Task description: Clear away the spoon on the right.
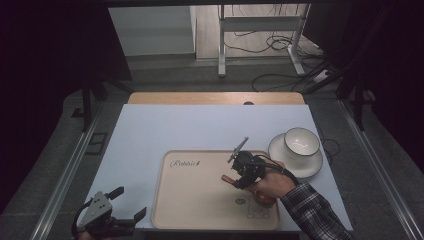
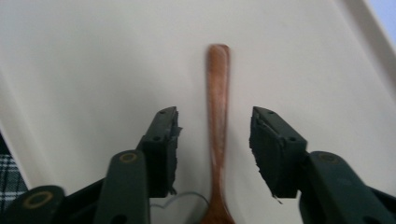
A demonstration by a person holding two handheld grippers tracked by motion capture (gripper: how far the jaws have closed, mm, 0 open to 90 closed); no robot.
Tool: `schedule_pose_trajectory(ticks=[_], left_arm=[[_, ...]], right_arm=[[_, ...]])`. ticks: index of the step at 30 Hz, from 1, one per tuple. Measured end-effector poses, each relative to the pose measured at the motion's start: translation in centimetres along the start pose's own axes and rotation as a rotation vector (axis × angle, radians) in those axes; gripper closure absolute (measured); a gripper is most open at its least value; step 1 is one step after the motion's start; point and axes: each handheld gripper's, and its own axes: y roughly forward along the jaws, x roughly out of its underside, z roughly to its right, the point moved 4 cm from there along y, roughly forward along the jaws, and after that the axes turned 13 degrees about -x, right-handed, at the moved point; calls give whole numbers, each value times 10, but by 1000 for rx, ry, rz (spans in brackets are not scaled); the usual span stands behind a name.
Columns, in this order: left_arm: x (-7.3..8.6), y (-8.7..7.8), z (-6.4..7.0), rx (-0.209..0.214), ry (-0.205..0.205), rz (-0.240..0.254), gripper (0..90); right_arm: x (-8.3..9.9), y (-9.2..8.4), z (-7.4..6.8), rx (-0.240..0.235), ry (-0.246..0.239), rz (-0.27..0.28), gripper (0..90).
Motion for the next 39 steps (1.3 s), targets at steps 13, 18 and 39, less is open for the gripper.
schedule_pose_trajectory(ticks=[13, 18, 39], left_arm=[[0, 1, 1, 2, 14, -7, 0], [0, 1, 1, 2, 13, -7, 0], [0, 1, 2, 4, 18, -9, 0]], right_arm=[[9, 24, -8, 3, -62, 55, 795], [12, 28, -7, -6, -54, 79, 899], [25, 30, 17, 43, 19, 115, 899]])
